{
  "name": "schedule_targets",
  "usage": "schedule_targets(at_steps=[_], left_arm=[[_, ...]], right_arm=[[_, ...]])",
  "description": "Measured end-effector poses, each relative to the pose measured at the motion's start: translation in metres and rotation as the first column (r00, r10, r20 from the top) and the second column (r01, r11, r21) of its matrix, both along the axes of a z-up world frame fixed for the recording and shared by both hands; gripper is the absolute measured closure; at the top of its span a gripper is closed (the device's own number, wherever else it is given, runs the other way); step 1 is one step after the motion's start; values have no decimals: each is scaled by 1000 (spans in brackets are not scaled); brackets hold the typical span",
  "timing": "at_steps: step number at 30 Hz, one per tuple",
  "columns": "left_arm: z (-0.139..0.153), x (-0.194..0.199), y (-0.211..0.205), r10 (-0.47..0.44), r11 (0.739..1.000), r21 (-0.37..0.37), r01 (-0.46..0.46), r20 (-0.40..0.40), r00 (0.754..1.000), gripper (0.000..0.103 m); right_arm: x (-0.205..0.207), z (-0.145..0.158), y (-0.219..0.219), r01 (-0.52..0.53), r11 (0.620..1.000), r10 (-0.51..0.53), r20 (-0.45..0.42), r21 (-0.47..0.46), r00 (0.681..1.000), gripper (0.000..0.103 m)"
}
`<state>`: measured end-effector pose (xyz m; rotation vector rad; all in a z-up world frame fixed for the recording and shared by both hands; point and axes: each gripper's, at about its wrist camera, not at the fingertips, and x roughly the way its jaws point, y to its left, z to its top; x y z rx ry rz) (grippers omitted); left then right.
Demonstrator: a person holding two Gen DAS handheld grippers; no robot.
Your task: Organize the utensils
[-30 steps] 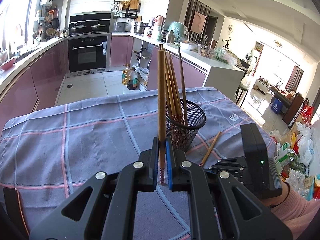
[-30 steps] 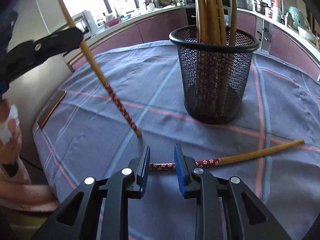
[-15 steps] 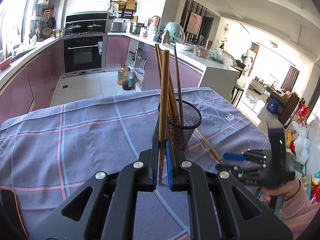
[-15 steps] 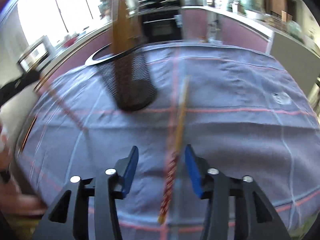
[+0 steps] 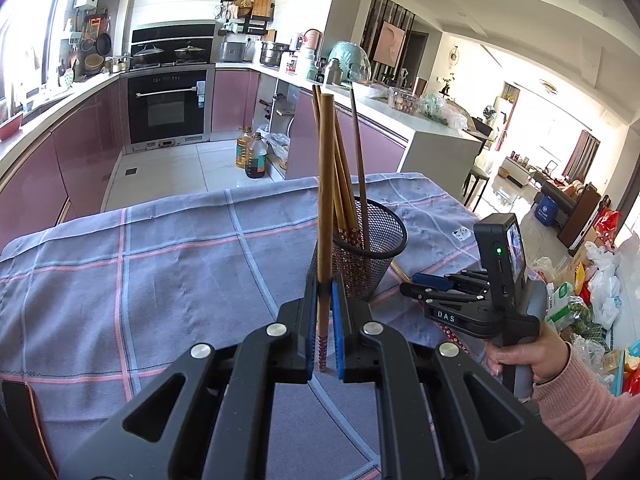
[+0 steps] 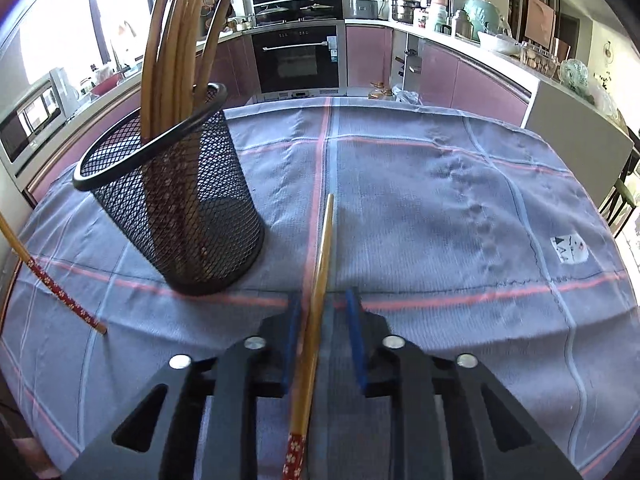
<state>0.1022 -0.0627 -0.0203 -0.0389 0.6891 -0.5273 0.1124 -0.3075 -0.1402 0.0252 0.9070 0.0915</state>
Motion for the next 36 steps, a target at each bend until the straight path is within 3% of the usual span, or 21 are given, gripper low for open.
schedule_targets(at_steps=[3, 6, 15, 23, 36], left_arm=[[-1, 2, -1, -1, 1000, 0, 1, -7, 1000, 95], [-3, 4, -3, -2, 1000, 2, 2, -13, 1000, 95], [0, 4, -4, -6, 1000, 3, 6, -9, 1000, 95], [5, 3, -7, -12, 1000, 7, 12, 10, 1000, 95], [11, 0, -8, -19, 1000, 13, 19, 31, 999, 95]], right_arm=[[1, 0, -1, -8, 1000, 8, 1, 19, 1000, 97], [-2, 3, -6, 3, 998, -4, 10, 60, 1000, 97], [-36, 58, -20, -76, 970, 30, 196, 230, 980, 97], [-46, 92, 1, -209, 947, 130, 302, 245, 944, 97], [-52, 113, 32, -306, 924, 215, 350, 229, 912, 97]])
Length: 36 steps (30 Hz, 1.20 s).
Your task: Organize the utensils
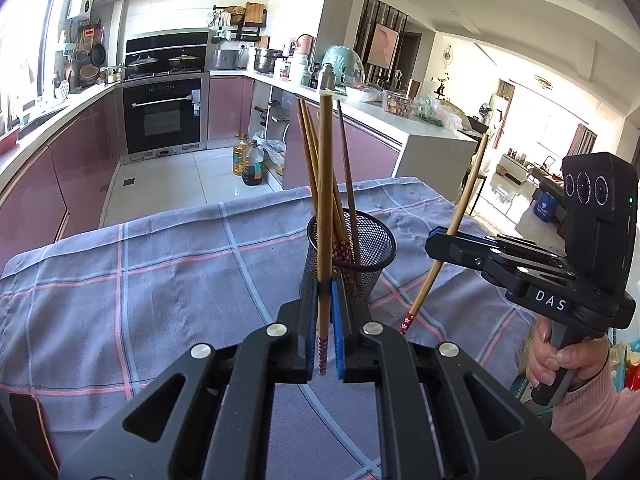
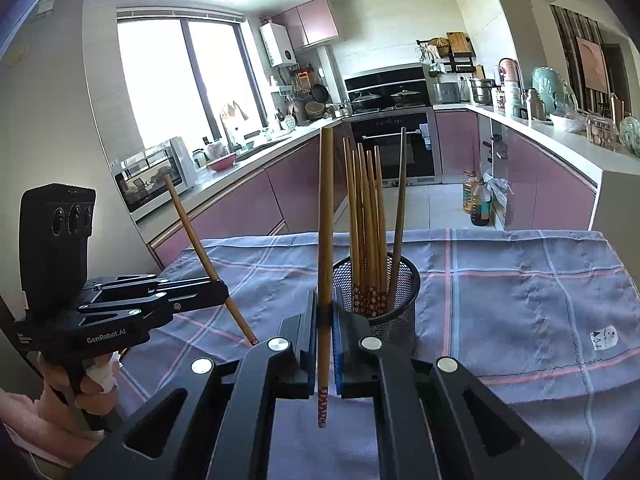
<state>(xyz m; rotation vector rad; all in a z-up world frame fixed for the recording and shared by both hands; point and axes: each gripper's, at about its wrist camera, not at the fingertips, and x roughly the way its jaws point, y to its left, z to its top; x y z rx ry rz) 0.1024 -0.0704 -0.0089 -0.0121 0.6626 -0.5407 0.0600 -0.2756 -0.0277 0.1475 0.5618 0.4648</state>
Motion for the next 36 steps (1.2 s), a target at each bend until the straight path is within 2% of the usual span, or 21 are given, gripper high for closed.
schedule_targets(at_steps=[23, 36], left_arm=[[26, -7, -3, -46, 998, -28, 47, 29, 999, 97], [10, 17, -15, -66, 998, -23, 66, -15, 998, 98]], right_arm=[[8, 20, 7, -22, 1000, 22, 63, -11, 998, 97], [23, 8, 15, -55, 998, 56, 16, -17, 998, 97]])
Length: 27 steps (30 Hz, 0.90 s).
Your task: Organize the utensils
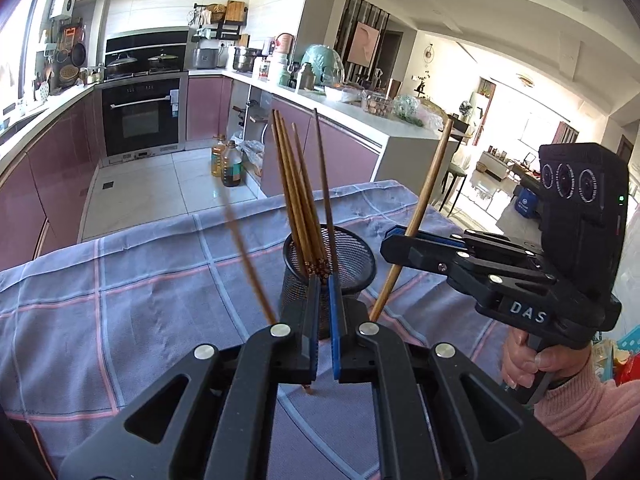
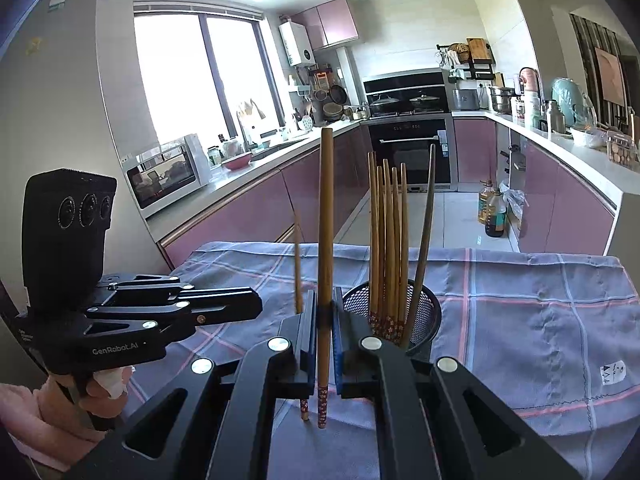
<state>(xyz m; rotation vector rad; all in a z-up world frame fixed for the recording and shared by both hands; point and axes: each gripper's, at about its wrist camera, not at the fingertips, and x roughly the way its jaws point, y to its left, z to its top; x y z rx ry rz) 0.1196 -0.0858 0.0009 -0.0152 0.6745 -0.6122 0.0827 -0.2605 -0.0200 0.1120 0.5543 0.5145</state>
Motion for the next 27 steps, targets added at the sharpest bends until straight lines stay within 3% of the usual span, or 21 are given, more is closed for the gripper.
schedule_targets(at_steps=[5, 10, 12, 17, 22, 25, 27], left_arm=[[-20, 8, 2, 35, 999, 33, -33, -48, 998, 98], [-54, 29, 9, 108, 990, 99, -96, -117, 987, 87], [-68, 38, 8, 140, 984, 132, -122, -142, 980, 77], [-98, 58, -7, 179, 966, 219, -141, -166, 970, 72], [-118, 66, -17, 193, 949, 287, -133, -191, 963, 73], [-125, 65, -13, 196, 949, 286, -132, -207, 959, 81], [-126, 64, -8, 199, 949, 286, -134, -215, 956, 94]], right_arm=[[2, -10, 0, -2, 1000, 2, -26, -2, 1000, 97], [-1, -15, -5, 7, 1000, -7, -43, 0, 999, 97], [-2, -17, -7, 8, 1000, -8, -48, 0, 999, 97], [-4, -22, -12, 14, 1000, -14, -61, 9, 998, 97], [-6, -24, -17, 19, 1000, -18, -64, 23, 998, 97], [-6, -25, -18, 15, 1000, -14, -64, 26, 998, 97], [-6, -25, -19, 13, 1000, -11, -63, 28, 998, 97]])
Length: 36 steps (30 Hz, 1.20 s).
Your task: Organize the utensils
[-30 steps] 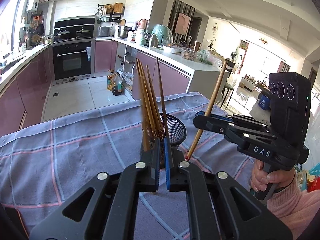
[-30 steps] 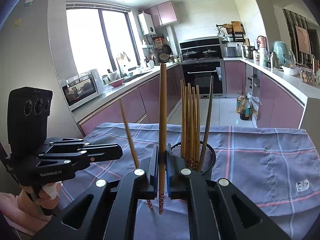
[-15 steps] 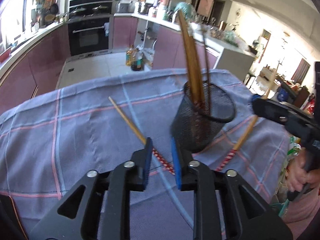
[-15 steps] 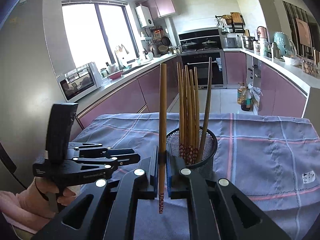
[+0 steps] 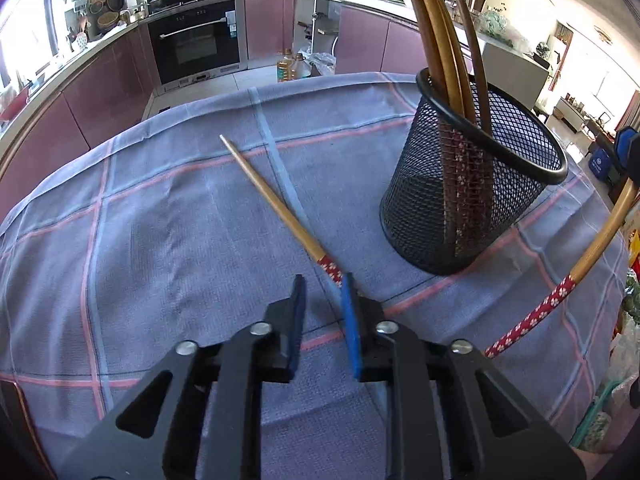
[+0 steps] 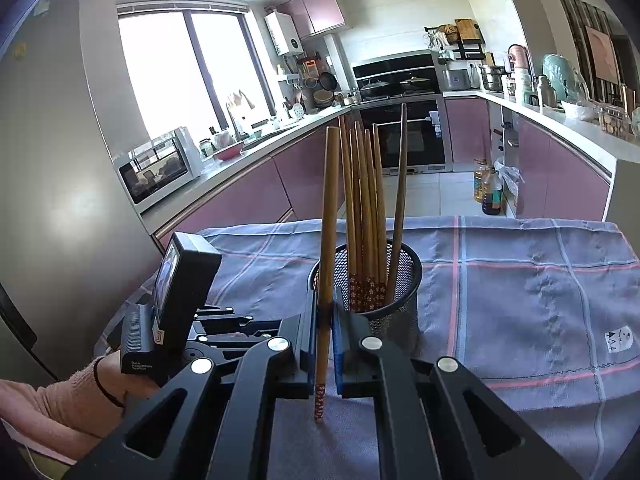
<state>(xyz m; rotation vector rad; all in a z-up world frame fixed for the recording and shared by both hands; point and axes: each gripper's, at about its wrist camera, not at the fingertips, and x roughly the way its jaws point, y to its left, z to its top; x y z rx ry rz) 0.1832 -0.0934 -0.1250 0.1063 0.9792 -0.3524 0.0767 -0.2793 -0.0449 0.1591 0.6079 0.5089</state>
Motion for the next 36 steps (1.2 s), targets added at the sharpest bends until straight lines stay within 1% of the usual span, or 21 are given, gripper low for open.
schedule_targets(at_steps=[4, 7, 9, 13, 15, 18, 20, 22, 23, 24, 25, 28, 29, 30, 34, 36], left_arm=[[-6, -3, 16, 25, 1000, 2, -25, -21, 999, 95], [-3, -6, 26, 32, 999, -27, -32, -21, 999, 94], [0, -5, 26, 26, 999, -46, -27, -14, 1000, 82], [7, 3, 8, -7, 998, -60, 7, 1, 1000, 77], [3, 7, -5, -21, 999, -42, 21, 1, 1000, 72], [-3, 8, -18, -26, 1000, -1, 26, -8, 1000, 72], [-4, 7, -19, -25, 1000, 15, 25, -4, 1000, 73], [-5, 5, -16, -19, 1000, 16, 19, -8, 1000, 79], [-4, 4, -13, -12, 1000, 16, 12, -14, 1000, 86], [-3, 3, -9, -7, 1000, 13, 8, -18, 1000, 89], [-4, 3, -5, -3, 1000, 13, 3, -21, 1000, 90], [1, 2, 6, 9, 1000, -11, -10, -27, 1000, 89], [3, 3, 7, 11, 1000, -12, -11, -15, 1000, 85], [5, 4, 8, 15, 1000, -4, -15, -5, 1000, 82], [7, 24, -3, 7, 1000, 29, -7, 19, 1000, 82], [3, 39, -10, 8, 998, 54, -8, 11, 1000, 82]], right_arm=[[1, 0, -2, -2, 1000, 2, -1, 6, 1000, 97], [2, 0, -4, -3, 1000, 3, -3, 15, 1000, 97], [3, -1, -5, -3, 1000, 3, -4, 19, 1000, 97], [3, -2, -6, -8, 1000, 8, -4, 24, 1000, 97], [3, -2, -7, -6, 1000, 6, -6, 27, 1000, 97], [4, -2, -9, -2, 1000, 2, -10, 30, 1000, 97], [3, -3, -11, -1, 999, 2, -10, 32, 1000, 97], [4, -4, -12, -2, 999, 2, -11, 37, 1000, 96], [5, -4, -13, -3, 999, 3, -12, 40, 1000, 96], [5, -5, -14, -4, 999, 5, -12, 43, 1000, 96], [5, -5, -14, -6, 999, 6, -11, 45, 1000, 96], [7, -7, -16, -9, 999, 10, -13, 52, 1000, 96], [8, -8, -16, -11, 998, 11, -13, 55, 1000, 96], [9, -8, -16, -12, 998, 13, -14, 57, 1000, 96], [11, -9, -17, -16, 998, 17, -15, 61, 1000, 96], [11, -9, -18, -16, 998, 17, -16, 61, 1000, 96]])
